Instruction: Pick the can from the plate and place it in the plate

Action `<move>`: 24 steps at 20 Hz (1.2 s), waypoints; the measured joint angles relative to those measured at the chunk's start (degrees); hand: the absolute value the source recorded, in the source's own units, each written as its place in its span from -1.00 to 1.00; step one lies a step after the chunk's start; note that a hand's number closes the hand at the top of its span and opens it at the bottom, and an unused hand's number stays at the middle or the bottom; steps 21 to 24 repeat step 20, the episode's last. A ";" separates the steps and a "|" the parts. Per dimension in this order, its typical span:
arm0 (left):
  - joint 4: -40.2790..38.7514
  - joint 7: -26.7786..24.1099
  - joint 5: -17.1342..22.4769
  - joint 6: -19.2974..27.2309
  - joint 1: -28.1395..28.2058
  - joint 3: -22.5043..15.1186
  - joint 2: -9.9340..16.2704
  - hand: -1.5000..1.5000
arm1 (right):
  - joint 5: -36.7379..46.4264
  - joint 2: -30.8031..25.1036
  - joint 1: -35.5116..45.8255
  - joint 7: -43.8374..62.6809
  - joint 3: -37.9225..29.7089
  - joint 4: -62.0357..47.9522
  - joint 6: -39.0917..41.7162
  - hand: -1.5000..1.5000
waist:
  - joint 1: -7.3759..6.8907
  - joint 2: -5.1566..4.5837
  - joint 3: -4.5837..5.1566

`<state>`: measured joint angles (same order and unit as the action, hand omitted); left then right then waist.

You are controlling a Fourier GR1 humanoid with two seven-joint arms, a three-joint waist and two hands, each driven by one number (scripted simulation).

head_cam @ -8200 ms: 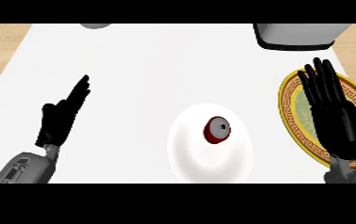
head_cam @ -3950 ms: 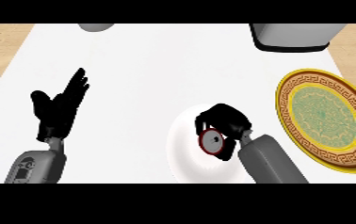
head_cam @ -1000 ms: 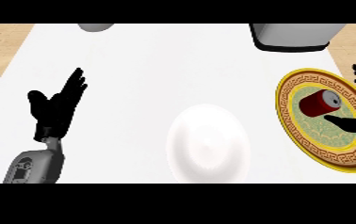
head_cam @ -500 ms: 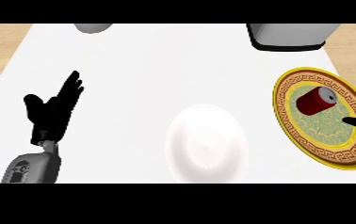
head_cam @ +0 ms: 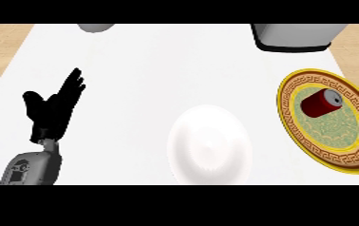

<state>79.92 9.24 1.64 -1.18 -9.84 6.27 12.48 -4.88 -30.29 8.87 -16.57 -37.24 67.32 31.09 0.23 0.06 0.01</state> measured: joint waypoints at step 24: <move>-0.27 0.06 -1.15 -0.62 -0.63 0.75 -1.26 0.00 | 6.48 -16.26 4.66 -20.02 1.92 -32.95 -1.68 -1.00 | -0.60 -0.19 -0.10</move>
